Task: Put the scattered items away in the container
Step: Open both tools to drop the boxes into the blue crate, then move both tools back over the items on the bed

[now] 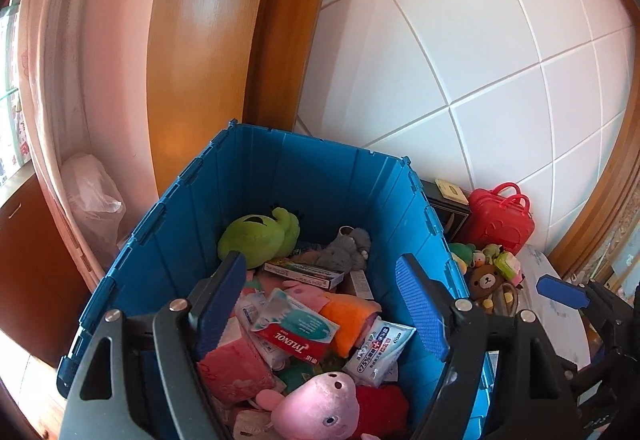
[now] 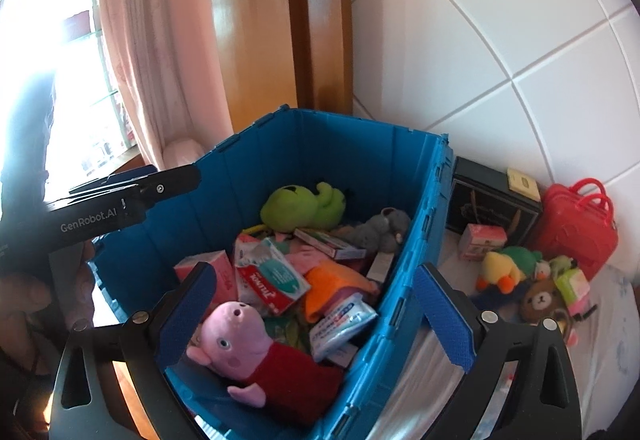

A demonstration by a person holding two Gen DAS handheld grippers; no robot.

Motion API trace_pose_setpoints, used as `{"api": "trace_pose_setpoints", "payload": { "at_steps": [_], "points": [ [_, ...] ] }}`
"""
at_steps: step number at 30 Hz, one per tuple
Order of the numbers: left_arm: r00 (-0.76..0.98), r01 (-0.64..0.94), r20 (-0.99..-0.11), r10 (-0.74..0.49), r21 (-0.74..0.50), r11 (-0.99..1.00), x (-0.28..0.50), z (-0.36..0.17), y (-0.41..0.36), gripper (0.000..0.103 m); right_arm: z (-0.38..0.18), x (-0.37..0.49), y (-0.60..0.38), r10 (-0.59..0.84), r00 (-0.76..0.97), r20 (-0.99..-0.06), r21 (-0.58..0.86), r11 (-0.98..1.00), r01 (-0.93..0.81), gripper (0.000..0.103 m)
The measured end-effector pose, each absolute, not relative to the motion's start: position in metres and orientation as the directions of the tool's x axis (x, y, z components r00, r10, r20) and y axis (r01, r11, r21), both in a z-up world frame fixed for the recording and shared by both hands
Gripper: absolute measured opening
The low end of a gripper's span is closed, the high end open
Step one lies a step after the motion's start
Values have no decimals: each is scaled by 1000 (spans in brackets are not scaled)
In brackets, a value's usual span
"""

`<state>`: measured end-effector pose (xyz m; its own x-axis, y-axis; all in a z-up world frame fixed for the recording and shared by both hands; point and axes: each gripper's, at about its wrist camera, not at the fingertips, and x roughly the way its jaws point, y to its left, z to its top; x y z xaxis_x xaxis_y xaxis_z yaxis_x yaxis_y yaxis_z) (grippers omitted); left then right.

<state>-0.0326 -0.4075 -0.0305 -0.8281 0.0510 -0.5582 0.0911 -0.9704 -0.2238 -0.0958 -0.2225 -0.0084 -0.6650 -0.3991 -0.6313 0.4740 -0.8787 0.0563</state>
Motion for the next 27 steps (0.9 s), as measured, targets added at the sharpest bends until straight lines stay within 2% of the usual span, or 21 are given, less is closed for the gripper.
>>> {"api": "trace_pose_setpoints", "payload": {
  "at_steps": [6, 14, 27],
  "points": [
    [-825, 47, -559, 78, -206, -977, -32, -29, -374, 76, -13, -86, -189, -377, -682, -627, 57, -895, 443, 100],
    [-806, -54, -572, 153, -186, -981, -41, -28, -293, 76, -25, -73, -114, -316, -706, -634, 67, -932, 357, 100],
    [-712, -178, -665, 226, -140, -974, -58, -70, -136, 76, -88, -66, 68, -146, -649, -747, 68, -987, 144, 100]
  ]
}}
